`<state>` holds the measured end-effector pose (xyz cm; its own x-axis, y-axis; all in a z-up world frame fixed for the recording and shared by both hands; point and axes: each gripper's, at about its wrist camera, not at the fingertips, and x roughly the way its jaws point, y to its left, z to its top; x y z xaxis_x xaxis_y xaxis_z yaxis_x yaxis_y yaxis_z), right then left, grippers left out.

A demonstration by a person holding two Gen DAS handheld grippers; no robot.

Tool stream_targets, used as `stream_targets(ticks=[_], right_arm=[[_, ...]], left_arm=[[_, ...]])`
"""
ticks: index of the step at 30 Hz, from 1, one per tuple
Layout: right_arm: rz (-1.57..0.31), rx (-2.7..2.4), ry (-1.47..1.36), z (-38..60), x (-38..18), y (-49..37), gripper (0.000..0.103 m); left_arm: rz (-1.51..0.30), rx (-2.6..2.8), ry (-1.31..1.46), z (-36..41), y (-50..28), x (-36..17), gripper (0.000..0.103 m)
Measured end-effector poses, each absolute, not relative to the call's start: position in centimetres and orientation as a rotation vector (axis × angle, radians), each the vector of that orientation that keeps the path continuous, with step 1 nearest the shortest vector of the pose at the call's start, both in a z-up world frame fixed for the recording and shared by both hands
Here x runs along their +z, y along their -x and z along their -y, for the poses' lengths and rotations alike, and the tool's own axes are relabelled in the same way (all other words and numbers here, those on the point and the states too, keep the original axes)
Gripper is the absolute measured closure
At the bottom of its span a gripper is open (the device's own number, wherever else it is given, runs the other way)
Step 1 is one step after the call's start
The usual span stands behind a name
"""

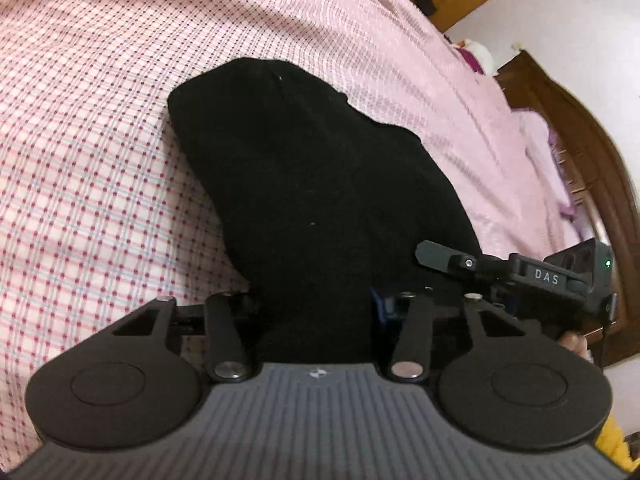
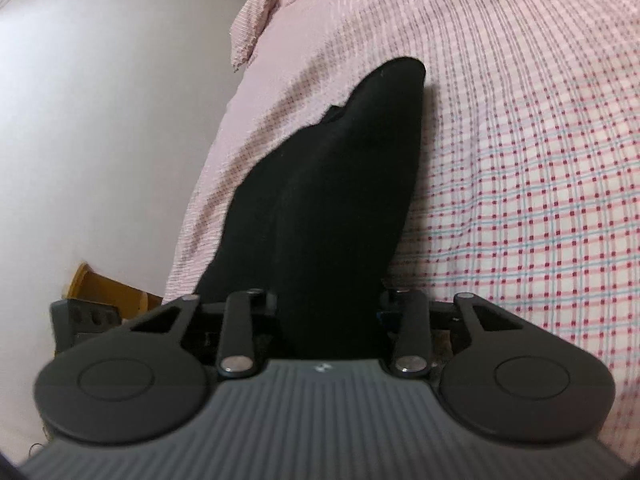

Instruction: Fold small clothes

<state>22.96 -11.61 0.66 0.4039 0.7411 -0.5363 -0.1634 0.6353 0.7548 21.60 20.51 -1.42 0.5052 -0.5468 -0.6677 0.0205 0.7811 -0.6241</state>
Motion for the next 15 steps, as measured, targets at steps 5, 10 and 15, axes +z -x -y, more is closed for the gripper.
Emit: stream_targets(ticks=[5, 10, 15], right_arm=[[-1.003, 0.649, -0.667, 12.7, 3.9, -21.1, 0.066], [-1.015, 0.629, -0.616, 15.2, 6.2, -17.9, 0.066], [-1.021, 0.585, -0.601, 18.7, 6.9, -13.4, 0.066]], left_arm=[[-1.001, -0.417, 0.653, -20.3, -19.9, -0.7, 0.054], [-1.027, -0.467, 0.639, -16.9, -17.1, -0.2, 0.054], [-1.049, -0.518, 0.591, -12.5, -13.0, 0.1, 0.054]])
